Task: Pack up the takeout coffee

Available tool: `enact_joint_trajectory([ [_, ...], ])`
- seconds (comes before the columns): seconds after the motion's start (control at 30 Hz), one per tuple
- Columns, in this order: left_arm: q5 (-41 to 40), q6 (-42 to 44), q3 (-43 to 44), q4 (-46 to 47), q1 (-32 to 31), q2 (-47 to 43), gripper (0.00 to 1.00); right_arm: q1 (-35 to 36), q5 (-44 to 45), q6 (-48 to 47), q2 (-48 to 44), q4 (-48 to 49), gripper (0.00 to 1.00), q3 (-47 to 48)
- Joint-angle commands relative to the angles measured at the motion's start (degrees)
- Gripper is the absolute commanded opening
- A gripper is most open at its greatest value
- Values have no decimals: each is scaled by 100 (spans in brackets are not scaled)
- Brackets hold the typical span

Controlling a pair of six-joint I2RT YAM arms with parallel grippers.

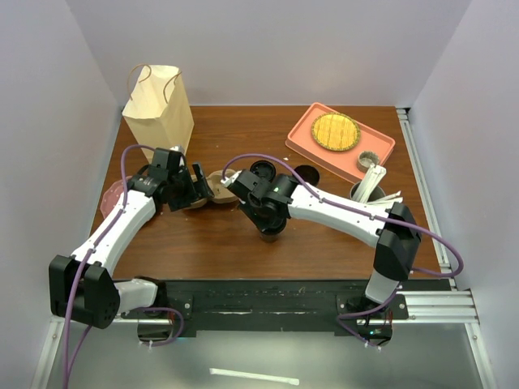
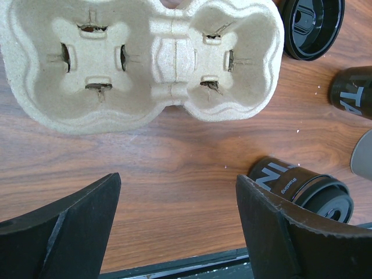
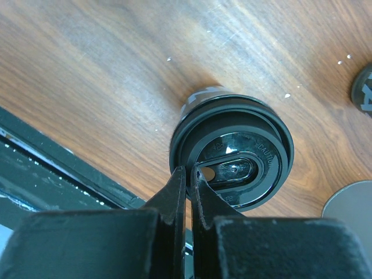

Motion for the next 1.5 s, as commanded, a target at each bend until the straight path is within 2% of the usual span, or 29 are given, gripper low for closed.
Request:
enact_joint_trajectory([
  [0.0,74,163,94,111,51,-157,85,-121,-43,58,-58,157,0,-36],
  [0.87,127,164,85,155,51,-130,85,-165,-482,138,38,210,0,-10],
  [0.97,119,181,94,155,51,-122,85,-174,-421,164,38,184,6,-1],
  [1.23,145,199,94,146,51,-122,85,-174,-245,225,-14,105,11,-10],
  [1.47,154,207,94,128,51,-130,85,-165,-192,252,-15,96,19,-54],
])
